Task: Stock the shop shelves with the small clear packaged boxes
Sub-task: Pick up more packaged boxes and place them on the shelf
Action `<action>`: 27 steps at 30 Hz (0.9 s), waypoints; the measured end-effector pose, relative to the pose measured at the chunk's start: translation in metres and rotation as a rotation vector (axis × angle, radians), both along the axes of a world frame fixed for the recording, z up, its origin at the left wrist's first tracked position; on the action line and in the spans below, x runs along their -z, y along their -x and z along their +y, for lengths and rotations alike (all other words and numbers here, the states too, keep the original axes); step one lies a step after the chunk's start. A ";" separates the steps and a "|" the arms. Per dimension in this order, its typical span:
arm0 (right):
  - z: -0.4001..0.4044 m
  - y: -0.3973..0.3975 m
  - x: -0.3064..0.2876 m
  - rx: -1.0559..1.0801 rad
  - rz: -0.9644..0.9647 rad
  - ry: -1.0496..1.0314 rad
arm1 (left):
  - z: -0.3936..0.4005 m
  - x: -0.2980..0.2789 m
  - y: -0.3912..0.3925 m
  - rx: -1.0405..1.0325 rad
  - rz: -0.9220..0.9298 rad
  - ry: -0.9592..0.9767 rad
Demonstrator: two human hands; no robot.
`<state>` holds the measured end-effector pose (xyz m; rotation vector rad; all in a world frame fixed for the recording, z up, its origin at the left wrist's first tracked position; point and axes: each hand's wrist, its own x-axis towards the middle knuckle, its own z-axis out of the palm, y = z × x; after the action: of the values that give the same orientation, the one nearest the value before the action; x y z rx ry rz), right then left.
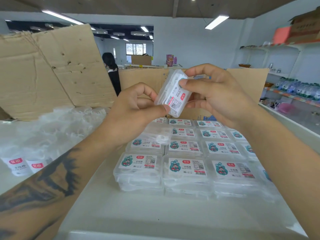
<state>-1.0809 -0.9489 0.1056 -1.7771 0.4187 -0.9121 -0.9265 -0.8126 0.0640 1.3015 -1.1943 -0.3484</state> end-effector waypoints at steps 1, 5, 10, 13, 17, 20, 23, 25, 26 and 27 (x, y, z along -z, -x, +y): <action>-0.001 -0.002 -0.002 -0.011 0.010 -0.003 | 0.000 0.000 0.000 -0.005 -0.002 -0.005; 0.000 -0.010 -0.004 -0.022 -0.016 -0.026 | 0.000 0.000 0.001 -0.041 0.011 -0.008; 0.015 -0.011 -0.004 0.001 -0.102 -0.061 | 0.001 -0.002 0.006 -0.092 0.050 0.096; 0.029 -0.013 -0.002 -0.030 0.003 -0.030 | 0.001 0.002 0.009 -0.145 -0.004 0.152; 0.033 -0.016 -0.003 -0.058 0.067 0.037 | 0.002 0.007 0.002 -0.104 -0.235 0.039; 0.020 -0.018 -0.011 0.042 0.257 0.302 | 0.007 0.002 -0.012 -0.148 -0.542 -0.248; 0.001 -0.029 -0.017 0.108 0.401 0.465 | 0.012 -0.002 -0.021 -0.116 -0.713 -0.448; -0.013 -0.042 -0.015 0.098 0.446 0.488 | 0.013 -0.002 -0.024 -0.059 -0.831 -0.598; -0.019 -0.049 -0.012 0.094 0.486 0.526 | 0.014 -0.002 -0.024 -0.033 -0.881 -0.650; -0.023 -0.056 -0.009 0.087 0.546 0.580 | 0.015 -0.002 -0.025 -0.010 -0.893 -0.680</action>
<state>-1.0250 -0.9722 0.1145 -2.5723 0.6222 -0.6255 -0.9019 -0.7979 0.0663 2.1760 -1.8990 -0.1554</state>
